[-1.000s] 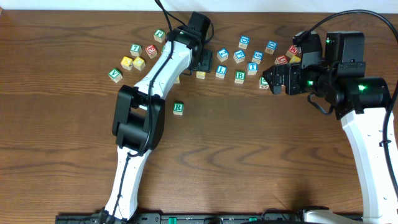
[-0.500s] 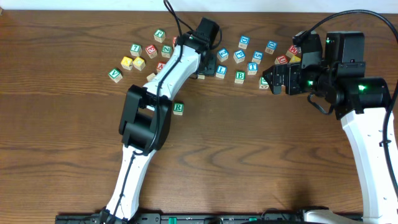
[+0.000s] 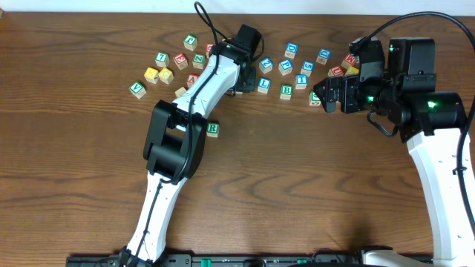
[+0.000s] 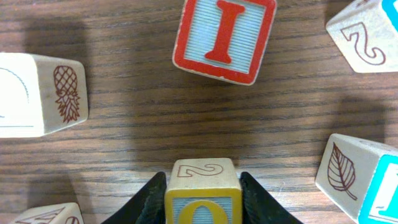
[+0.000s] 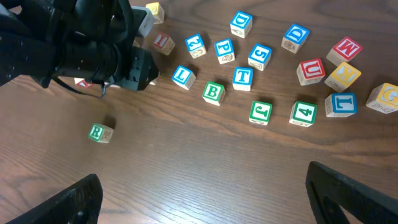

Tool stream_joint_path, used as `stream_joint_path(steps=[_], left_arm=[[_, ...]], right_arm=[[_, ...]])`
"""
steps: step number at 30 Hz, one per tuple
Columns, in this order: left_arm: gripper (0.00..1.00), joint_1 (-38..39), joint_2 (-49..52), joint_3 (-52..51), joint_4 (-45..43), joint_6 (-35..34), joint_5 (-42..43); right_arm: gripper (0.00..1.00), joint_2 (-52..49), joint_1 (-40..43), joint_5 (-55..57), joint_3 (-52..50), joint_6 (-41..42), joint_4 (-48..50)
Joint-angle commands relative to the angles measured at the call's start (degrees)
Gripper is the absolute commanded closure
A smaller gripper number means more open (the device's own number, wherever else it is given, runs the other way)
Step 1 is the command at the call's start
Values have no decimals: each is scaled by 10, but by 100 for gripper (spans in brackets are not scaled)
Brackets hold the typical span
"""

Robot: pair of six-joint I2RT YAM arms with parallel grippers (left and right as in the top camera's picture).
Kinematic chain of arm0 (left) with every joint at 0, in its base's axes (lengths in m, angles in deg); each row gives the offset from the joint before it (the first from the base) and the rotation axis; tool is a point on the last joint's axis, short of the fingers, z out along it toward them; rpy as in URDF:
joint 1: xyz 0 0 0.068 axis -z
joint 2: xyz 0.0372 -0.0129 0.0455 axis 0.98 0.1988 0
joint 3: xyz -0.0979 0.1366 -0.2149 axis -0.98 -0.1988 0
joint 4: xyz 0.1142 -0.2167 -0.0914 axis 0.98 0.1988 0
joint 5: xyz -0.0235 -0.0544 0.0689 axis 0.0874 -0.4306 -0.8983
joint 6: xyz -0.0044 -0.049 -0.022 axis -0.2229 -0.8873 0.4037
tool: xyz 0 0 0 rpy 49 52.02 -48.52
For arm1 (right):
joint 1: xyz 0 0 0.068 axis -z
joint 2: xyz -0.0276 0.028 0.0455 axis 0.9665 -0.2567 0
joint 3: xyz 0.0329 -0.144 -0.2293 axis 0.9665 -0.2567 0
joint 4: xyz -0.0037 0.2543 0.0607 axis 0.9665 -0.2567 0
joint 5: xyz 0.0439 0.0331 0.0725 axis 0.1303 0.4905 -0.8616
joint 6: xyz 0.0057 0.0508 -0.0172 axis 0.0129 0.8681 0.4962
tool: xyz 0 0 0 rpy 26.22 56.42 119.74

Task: Spell out ROBOT
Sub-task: 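Grasp the yellow O block with the left gripper, then place the O block to the right of the R block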

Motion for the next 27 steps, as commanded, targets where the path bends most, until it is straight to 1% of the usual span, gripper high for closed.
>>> stream_joint_path(steps=[1,3,4,7,12,16,21,27], left_arm=[[67,-1,-17,-5,4,-2,-7],[69,-1,-26,-5,3,-2,-7],[72,-1,-29,-5,4,-2,-7],[73,-1,-40,-5,12,-2,-7],[73,-1,-70,-5,33,-2,-7],[73,-1,-107,-5,67,-2,-7],[73,5,-153,-5,144,-5,-6],[72,27,-162,-16,266,-20,-6]], right_arm=[[1,-2,2,-8,10,-2,1],[1,-2,2,-8,10,-2,1],[1,-2,2,-8,10,-2,1],[1,-2,2,-8,10,-2,1],[1,-2,2,-8,10,-2,1],[1,-2,2,-8,10,-2,1],[1,-2,2,-8,10,-2,1],[1,-2,2,-8,10,-2,1]])
